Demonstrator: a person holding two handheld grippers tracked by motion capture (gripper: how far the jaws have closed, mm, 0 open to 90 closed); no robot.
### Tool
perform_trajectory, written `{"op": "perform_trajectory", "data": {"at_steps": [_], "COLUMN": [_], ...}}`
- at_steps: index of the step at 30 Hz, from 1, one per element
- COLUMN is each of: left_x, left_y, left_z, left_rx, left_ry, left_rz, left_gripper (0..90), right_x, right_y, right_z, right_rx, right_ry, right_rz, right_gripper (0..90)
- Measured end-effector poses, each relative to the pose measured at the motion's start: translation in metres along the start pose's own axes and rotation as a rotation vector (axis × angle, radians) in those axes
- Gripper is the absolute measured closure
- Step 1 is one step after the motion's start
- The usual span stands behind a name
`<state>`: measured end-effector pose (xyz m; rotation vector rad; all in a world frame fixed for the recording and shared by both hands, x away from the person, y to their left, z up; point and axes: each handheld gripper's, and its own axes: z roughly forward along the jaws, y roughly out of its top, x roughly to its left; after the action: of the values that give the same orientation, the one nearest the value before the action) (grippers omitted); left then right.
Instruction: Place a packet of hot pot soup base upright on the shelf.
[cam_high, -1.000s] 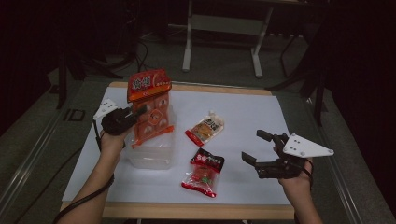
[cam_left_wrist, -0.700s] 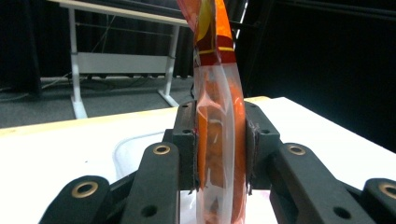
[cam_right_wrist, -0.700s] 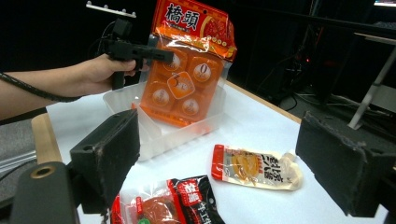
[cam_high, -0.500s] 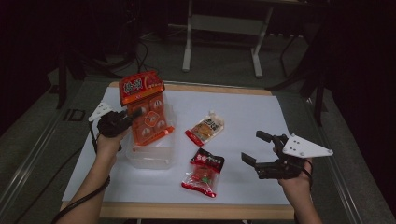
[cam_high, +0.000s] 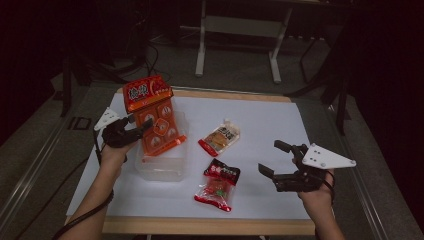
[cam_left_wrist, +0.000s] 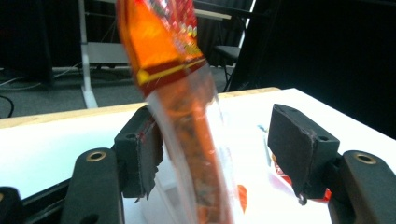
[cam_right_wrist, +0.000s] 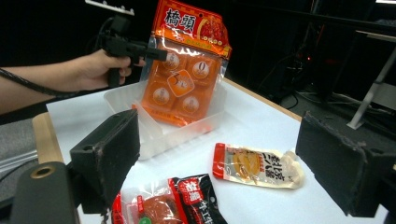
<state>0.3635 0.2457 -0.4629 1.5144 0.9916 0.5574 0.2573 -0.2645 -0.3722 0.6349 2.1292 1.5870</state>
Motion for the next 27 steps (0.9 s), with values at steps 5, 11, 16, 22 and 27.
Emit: {"op": "perform_trajectory", "data": {"at_steps": [5, 11, 16, 22, 27], "left_x": [-0.005, -0.011, -0.017, -0.028, -0.041], "left_y": [0.007, 0.010, 0.010, 0.012, 0.012], "left_z": [-0.008, -0.021, -0.035, -0.050, -0.060], "left_rx": [0.013, 0.004, 0.000, -0.008, -0.010], "left_ry": [-0.003, -0.008, -0.004, -0.028, -0.048], "left_rz": [0.012, 0.002, 0.023, 0.048, 0.064], "left_gripper": [14.7, 1.7, 1.3, 1.2, 1.2], "right_x": [0.000, 0.001, 0.000, 0.000, 0.001], "right_y": [0.000, 0.000, -0.002, -0.003, -0.003], "right_z": [0.000, 0.001, 0.001, 0.003, 0.005], "right_rx": [-0.001, 0.001, 0.005, 0.011, 0.019], "right_ry": [-0.001, -0.002, -0.006, -0.006, -0.009], "right_rz": [0.002, 0.002, -0.001, 0.000, -0.008], "right_gripper": [13.6, 13.6, 13.8, 14.2, 15.2]}}
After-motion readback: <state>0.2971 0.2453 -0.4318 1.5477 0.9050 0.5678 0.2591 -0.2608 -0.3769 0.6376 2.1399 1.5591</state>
